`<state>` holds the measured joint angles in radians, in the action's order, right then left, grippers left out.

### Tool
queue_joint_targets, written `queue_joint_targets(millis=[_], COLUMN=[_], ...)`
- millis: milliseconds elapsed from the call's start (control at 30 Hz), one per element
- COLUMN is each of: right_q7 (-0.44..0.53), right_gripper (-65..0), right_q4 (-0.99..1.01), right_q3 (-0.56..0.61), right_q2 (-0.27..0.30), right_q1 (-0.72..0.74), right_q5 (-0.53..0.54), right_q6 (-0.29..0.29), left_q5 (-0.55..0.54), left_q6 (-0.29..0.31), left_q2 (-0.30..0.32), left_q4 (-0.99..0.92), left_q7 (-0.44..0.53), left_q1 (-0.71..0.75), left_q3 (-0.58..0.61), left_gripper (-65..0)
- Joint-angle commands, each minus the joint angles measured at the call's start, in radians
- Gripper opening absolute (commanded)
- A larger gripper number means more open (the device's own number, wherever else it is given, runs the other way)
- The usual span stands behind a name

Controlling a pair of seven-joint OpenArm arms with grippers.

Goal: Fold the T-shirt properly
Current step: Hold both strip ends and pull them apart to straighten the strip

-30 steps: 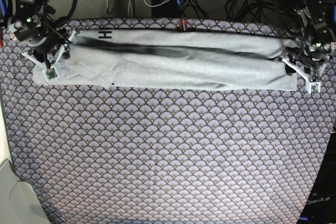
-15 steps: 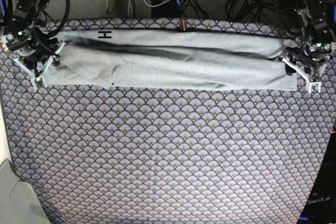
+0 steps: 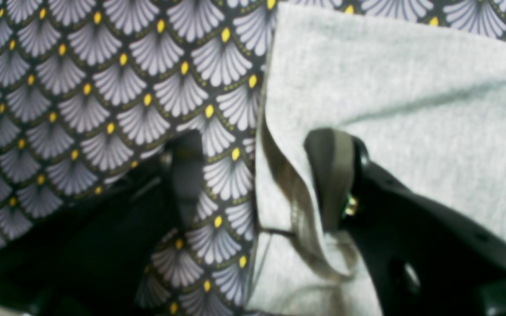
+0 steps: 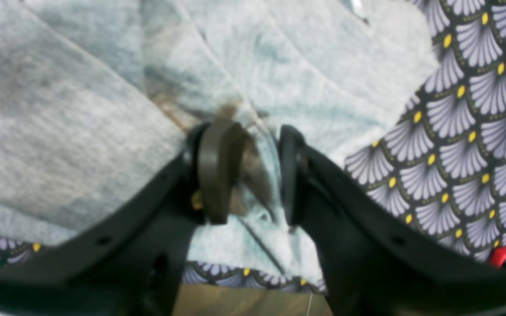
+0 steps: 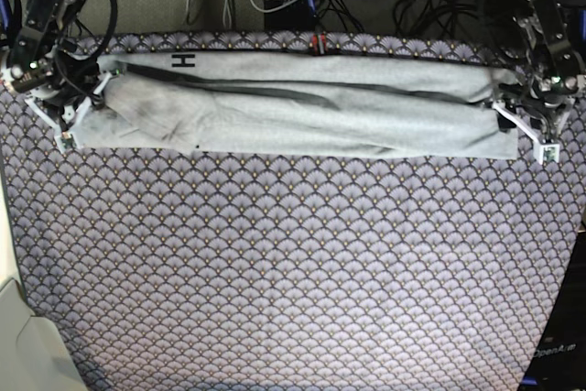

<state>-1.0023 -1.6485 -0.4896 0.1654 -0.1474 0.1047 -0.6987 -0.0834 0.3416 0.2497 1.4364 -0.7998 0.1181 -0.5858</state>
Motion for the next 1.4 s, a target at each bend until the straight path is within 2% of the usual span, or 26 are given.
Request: queue_joint_targets(millis=[0,200,367,467,567,700,733,800,1233,1367], right_q7=[0.012,0.012,0.012,0.012,0.012,0.012,0.012,0.012,0.012,0.012], right_gripper=[-44.7,-44.7,-44.7,-44.7,-44.7,-44.7,-44.7,-44.7,-44.7,-44.7], right_q4=[-0.014,-0.014,-0.014,-0.014,-0.014,-0.014,-0.014,-0.014,-0.014,-0.014], right_q3=[-0.004,-0.002,-0.002,-0.002,-0.002,-0.002,-0.002,-0.002,-0.002,-0.002], right_q2=[0.012,0.012,0.012,0.012,0.012,0.012,0.012,0.012,0.012,0.012], right_q1=[0.01,0.01,0.012,0.012,0.012,0.012,0.012,0.012,0.012,0.012], right_q5=[0.008,0.008,0.008,0.008,0.008,0.008,0.008,0.008,0.008,0.008], right_q6=[0.001,0.001,0.001,0.001,0.001,0.001,0.001,0.001,0.001,0.001], left_q5=[0.004,0.003,0.001,-0.043,-0.088,-0.094,-0.094,-0.094,-0.094,-0.095], left_q6=[0.0,0.0,0.0,0.0,0.0,0.0,0.0,0.0,0.0,0.0], left_q2=[0.013,0.013,0.01,0.006,0.009,0.006,0.007,0.007,0.012,0.017], left_q4=[-0.007,-0.098,-0.092,-0.092,-0.098,-0.101,-0.101,-0.093,-0.09,-0.087], left_q7=[0.001,0.007,-0.002,-0.003,-0.003,-0.003,-0.003,-0.003,-0.005,-0.073], left_q1=[-0.019,-0.041,-0.036,-0.03,-0.024,-0.013,-0.013,-0.01,-0.008,-0.008], left_q3=[-0.004,-0.004,-0.003,-0.003,-0.003,0.017,0.033,0.042,0.034,0.034], left_gripper=[-28.1,-28.1,-28.4,-29.3,-39.3,-62.1,-65.0,-63.5,-64.6,-64.5])
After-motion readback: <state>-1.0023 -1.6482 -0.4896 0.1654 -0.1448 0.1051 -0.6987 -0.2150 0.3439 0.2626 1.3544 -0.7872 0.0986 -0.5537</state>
